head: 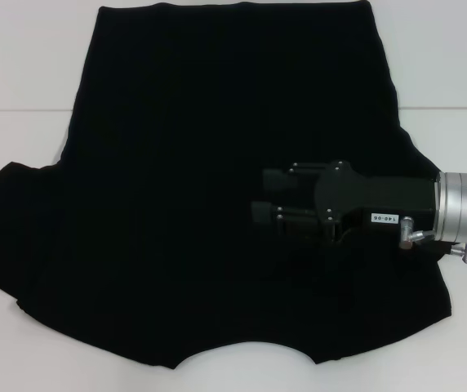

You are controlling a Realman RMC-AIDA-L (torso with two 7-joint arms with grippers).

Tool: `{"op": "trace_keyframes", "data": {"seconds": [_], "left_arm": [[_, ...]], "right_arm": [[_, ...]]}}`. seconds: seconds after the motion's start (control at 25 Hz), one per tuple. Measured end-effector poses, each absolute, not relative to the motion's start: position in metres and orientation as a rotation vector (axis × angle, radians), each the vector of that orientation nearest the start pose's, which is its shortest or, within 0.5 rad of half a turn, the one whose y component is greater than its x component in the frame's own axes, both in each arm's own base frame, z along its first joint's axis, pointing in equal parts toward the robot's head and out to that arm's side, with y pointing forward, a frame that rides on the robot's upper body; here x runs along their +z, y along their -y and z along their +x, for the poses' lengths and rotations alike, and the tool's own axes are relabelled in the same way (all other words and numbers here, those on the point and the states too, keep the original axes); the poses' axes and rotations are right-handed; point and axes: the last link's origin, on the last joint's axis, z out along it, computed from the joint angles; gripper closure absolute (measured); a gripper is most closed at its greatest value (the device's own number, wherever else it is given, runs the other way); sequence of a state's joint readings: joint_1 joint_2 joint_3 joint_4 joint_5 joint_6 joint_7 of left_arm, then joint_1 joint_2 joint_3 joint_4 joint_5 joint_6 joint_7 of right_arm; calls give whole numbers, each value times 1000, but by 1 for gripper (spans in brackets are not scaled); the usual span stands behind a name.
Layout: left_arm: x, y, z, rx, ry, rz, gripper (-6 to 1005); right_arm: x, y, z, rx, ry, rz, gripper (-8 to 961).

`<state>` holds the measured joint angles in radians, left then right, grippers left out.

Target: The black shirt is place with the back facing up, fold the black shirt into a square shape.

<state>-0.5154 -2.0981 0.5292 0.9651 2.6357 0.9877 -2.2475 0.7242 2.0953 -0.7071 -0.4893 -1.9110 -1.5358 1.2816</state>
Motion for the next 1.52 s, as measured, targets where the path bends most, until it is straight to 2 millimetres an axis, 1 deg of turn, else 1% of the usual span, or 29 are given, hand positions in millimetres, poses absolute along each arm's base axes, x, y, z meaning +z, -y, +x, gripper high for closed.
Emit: {"op": "trace_keyframes", "data": {"seconds": [0.44,0.8,1.0,1.2,1.32,1.52], "left_arm": [[95,-367,-367,-65,1328,-1791,977],[97,-377,-360,-75,1289,-1794,974],[95,-383,-353,-81,1270,-1812,973],[91,-385,-347,-101,1271,-1838,971],[90,-384,-341,-138,1268,-1874,970],[89,-382,-327,-253,1233,-1975,968]], "right_arm": [[-31,-360,193,906,-421,-2808,339],[-32,-358,195,914,-434,-2807,338],[-31,-358,196,918,-434,-2802,339],[-30,-357,197,923,-438,-2798,339],[-30,-357,197,926,-440,-2795,339],[-30,-357,197,927,-439,-2796,339]]}}
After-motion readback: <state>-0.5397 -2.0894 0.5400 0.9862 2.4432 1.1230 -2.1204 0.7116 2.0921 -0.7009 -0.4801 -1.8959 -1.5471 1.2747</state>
